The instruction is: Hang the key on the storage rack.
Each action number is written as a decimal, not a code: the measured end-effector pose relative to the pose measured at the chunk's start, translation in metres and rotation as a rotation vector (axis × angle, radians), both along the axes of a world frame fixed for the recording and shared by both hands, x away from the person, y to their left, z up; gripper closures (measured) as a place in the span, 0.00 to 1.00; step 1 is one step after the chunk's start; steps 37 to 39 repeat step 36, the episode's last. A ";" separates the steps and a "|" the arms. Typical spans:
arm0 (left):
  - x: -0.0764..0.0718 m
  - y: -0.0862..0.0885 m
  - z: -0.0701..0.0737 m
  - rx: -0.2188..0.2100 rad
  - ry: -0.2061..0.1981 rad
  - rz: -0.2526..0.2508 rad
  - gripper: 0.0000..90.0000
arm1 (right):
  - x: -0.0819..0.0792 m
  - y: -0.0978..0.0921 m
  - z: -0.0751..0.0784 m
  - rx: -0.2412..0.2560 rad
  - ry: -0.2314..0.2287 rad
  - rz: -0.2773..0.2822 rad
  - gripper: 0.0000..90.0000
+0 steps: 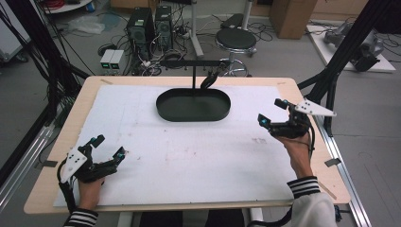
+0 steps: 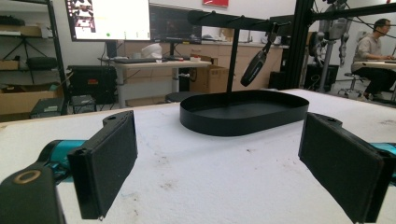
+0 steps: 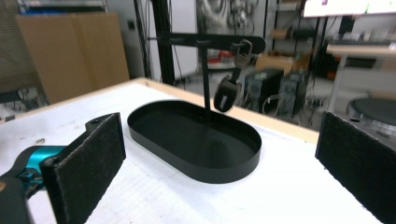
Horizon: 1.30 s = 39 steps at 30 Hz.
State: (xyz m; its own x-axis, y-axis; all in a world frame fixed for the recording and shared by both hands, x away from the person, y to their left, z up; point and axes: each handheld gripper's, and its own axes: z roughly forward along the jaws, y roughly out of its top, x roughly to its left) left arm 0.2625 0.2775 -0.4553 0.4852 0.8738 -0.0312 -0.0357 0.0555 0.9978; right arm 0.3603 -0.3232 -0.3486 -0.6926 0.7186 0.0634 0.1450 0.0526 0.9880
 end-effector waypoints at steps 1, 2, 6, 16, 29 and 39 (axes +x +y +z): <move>0.000 0.000 0.000 0.000 -0.001 0.000 0.13 | -0.004 -0.001 -0.006 0.013 -0.016 0.006 0.00; 0.000 0.000 0.000 0.001 0.000 0.000 0.13 | -0.008 -0.002 -0.012 0.018 -0.004 0.009 0.00; 0.000 0.000 0.000 0.004 -0.005 0.000 0.13 | -0.017 -0.006 -0.038 0.025 0.001 0.017 0.00; -0.001 -0.001 0.000 0.007 -0.008 0.002 0.13 | -0.034 -0.014 -0.075 0.046 -0.049 -0.028 0.00; -0.001 -0.001 0.000 0.006 -0.009 0.002 0.13 | -0.051 -0.013 -0.104 0.042 -0.094 -0.056 0.01; -0.001 -0.001 0.000 0.003 -0.009 0.001 0.13 | -0.053 -0.009 -0.104 0.006 -0.126 -0.078 0.00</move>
